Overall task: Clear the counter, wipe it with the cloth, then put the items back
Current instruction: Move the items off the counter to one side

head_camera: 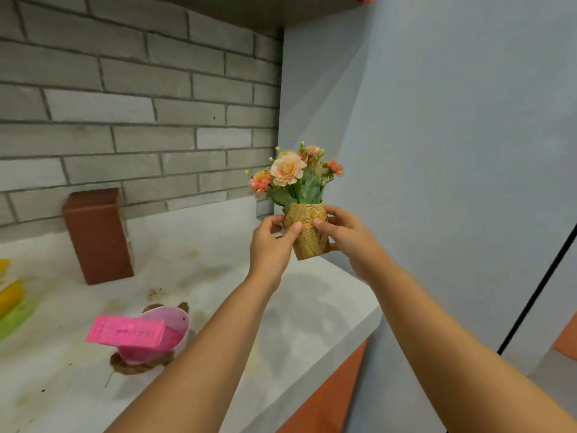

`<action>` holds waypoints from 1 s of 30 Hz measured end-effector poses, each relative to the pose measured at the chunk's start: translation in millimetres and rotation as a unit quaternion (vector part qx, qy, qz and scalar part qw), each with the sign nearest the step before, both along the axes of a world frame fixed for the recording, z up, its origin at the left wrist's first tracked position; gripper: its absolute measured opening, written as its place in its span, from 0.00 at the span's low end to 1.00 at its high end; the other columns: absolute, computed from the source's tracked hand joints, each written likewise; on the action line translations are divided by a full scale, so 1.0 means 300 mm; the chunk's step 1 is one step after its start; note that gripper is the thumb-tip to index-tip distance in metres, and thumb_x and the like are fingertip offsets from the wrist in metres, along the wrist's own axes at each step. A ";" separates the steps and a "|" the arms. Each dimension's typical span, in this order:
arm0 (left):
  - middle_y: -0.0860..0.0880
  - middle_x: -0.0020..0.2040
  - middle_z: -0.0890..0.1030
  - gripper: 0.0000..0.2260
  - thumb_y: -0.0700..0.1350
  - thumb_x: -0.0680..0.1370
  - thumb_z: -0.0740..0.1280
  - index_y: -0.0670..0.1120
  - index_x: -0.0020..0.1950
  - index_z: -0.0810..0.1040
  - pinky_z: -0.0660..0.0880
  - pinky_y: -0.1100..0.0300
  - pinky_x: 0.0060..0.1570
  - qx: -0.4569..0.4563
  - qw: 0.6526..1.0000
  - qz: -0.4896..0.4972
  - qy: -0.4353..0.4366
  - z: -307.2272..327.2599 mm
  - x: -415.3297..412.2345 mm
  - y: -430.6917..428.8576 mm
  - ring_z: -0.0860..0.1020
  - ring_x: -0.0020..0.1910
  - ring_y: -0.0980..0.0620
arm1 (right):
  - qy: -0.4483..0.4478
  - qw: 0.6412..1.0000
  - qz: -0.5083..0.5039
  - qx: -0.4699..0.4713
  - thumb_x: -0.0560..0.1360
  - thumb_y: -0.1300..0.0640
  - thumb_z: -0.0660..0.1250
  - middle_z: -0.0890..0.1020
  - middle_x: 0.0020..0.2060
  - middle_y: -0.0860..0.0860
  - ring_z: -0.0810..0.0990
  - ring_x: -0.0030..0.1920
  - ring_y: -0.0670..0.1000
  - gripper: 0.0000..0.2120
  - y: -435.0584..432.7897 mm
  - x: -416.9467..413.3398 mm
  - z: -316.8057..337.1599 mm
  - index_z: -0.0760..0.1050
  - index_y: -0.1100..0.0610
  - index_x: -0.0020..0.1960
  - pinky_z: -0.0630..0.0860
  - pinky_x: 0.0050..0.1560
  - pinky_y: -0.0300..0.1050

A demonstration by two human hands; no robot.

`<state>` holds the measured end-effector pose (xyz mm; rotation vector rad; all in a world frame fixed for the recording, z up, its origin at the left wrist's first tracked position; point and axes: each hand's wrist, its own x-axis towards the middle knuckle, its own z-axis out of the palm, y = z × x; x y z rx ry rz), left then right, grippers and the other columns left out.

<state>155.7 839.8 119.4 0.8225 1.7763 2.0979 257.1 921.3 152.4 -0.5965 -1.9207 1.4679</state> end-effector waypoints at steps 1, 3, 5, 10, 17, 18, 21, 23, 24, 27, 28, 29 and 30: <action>0.44 0.56 0.78 0.13 0.45 0.75 0.69 0.45 0.57 0.74 0.75 0.50 0.58 0.001 1.000 0.007 -0.008 -0.007 -0.024 0.022 0.77 0.55 0.47 | 0.001 1.000 0.004 0.000 0.77 0.59 0.64 0.78 0.52 0.54 0.79 0.47 0.47 0.16 0.031 -0.030 -0.013 0.70 0.56 0.64 0.78 0.41 0.40; 0.43 0.54 0.78 0.12 0.44 0.74 0.70 0.45 0.55 0.73 0.76 0.53 0.57 0.008 0.999 0.022 -0.030 -0.017 -0.076 0.069 0.78 0.53 0.47 | 0.005 1.000 0.011 0.004 0.77 0.59 0.65 0.78 0.54 0.56 0.79 0.50 0.51 0.15 0.091 -0.093 -0.030 0.71 0.56 0.64 0.78 0.44 0.43; 0.43 0.53 0.79 0.11 0.43 0.74 0.70 0.46 0.53 0.72 0.76 0.52 0.57 0.017 0.998 0.032 -0.052 -0.031 -0.128 0.125 0.78 0.53 0.46 | 0.010 1.000 0.020 0.010 0.77 0.59 0.65 0.77 0.54 0.56 0.78 0.53 0.54 0.14 0.151 -0.156 -0.042 0.72 0.55 0.62 0.77 0.45 0.44; 0.42 0.54 0.79 0.10 0.42 0.74 0.70 0.46 0.53 0.74 0.76 0.51 0.57 0.023 0.995 0.052 -0.079 -0.078 -0.252 0.265 0.78 0.54 0.46 | 0.016 0.999 0.028 -0.007 0.76 0.61 0.66 0.77 0.49 0.53 0.78 0.49 0.51 0.16 0.283 -0.297 -0.090 0.72 0.56 0.63 0.75 0.41 0.40; 0.47 0.51 0.79 0.09 0.43 0.74 0.70 0.46 0.52 0.74 0.76 0.53 0.54 0.007 0.990 0.106 -0.090 -0.152 -0.367 0.403 0.78 0.52 0.48 | -0.004 0.998 0.046 -0.039 0.75 0.61 0.68 0.78 0.53 0.58 0.79 0.53 0.58 0.17 0.453 -0.466 -0.178 0.72 0.58 0.62 0.79 0.53 0.57; 0.47 0.51 0.79 0.09 0.43 0.74 0.70 0.47 0.52 0.74 0.77 0.52 0.54 0.003 0.989 0.114 -0.095 -0.164 -0.391 0.418 0.78 0.52 0.48 | -0.007 0.998 0.053 -0.046 0.74 0.61 0.68 0.78 0.52 0.57 0.79 0.55 0.60 0.17 0.473 -0.496 -0.191 0.72 0.58 0.62 0.77 0.55 0.60; 0.45 0.53 0.78 0.08 0.42 0.75 0.69 0.46 0.53 0.74 0.76 0.50 0.56 -0.007 0.985 0.134 -0.109 -0.194 -0.472 0.462 0.78 0.53 0.46 | -0.020 0.996 0.080 -0.031 0.75 0.62 0.68 0.77 0.50 0.54 0.78 0.54 0.57 0.18 0.531 -0.595 -0.218 0.72 0.59 0.64 0.78 0.53 0.52; 0.44 0.54 0.78 0.06 0.42 0.77 0.66 0.45 0.53 0.74 0.76 0.49 0.57 -0.012 0.981 0.148 -0.123 -0.208 -0.519 0.488 0.78 0.54 0.45 | -0.027 0.995 0.097 -0.016 0.75 0.63 0.67 0.77 0.49 0.53 0.77 0.49 0.51 0.19 0.569 -0.655 -0.233 0.71 0.60 0.65 0.77 0.46 0.42; 0.44 0.54 0.78 0.05 0.43 0.78 0.64 0.45 0.54 0.74 0.76 0.50 0.55 -0.013 0.979 0.155 -0.131 -0.214 -0.540 0.502 0.77 0.54 0.45 | -0.029 0.994 0.105 -0.012 0.75 0.63 0.68 0.77 0.50 0.53 0.76 0.48 0.49 0.19 0.587 -0.684 -0.243 0.70 0.60 0.64 0.76 0.43 0.38; 0.45 0.53 0.78 0.08 0.44 0.81 0.57 0.45 0.55 0.74 0.76 0.58 0.45 -0.015 0.975 0.166 -0.150 -0.233 -0.603 0.549 0.77 0.51 0.47 | -0.038 0.991 0.130 -0.009 0.75 0.63 0.67 0.76 0.47 0.49 0.76 0.44 0.43 0.17 0.649 -0.767 -0.276 0.70 0.56 0.62 0.74 0.39 0.34; 0.46 0.52 0.78 0.10 0.45 0.82 0.55 0.44 0.56 0.74 0.75 0.59 0.44 -0.013 0.974 0.167 -0.156 -0.240 -0.625 0.569 0.76 0.50 0.48 | -0.041 0.990 0.136 -0.007 0.74 0.64 0.67 0.76 0.46 0.48 0.76 0.43 0.42 0.17 0.673 -0.794 -0.289 0.70 0.56 0.61 0.74 0.39 0.33; 0.47 0.52 0.78 0.11 0.45 0.82 0.54 0.44 0.57 0.74 0.74 0.60 0.43 -0.013 0.973 0.168 -0.161 -0.246 -0.647 0.591 0.76 0.49 0.49 | -0.045 0.989 0.141 -0.005 0.74 0.64 0.67 0.77 0.46 0.49 0.76 0.43 0.42 0.16 0.699 -0.822 -0.303 0.71 0.57 0.61 0.75 0.39 0.33; 0.47 0.51 0.78 0.12 0.46 0.82 0.54 0.43 0.58 0.74 0.74 0.60 0.43 -0.014 0.972 0.169 -0.164 -0.253 -0.668 0.614 0.76 0.47 0.50 | -0.048 0.989 0.143 -0.001 0.74 0.65 0.68 0.77 0.47 0.50 0.77 0.43 0.43 0.17 0.725 -0.848 -0.318 0.71 0.58 0.61 0.75 0.39 0.33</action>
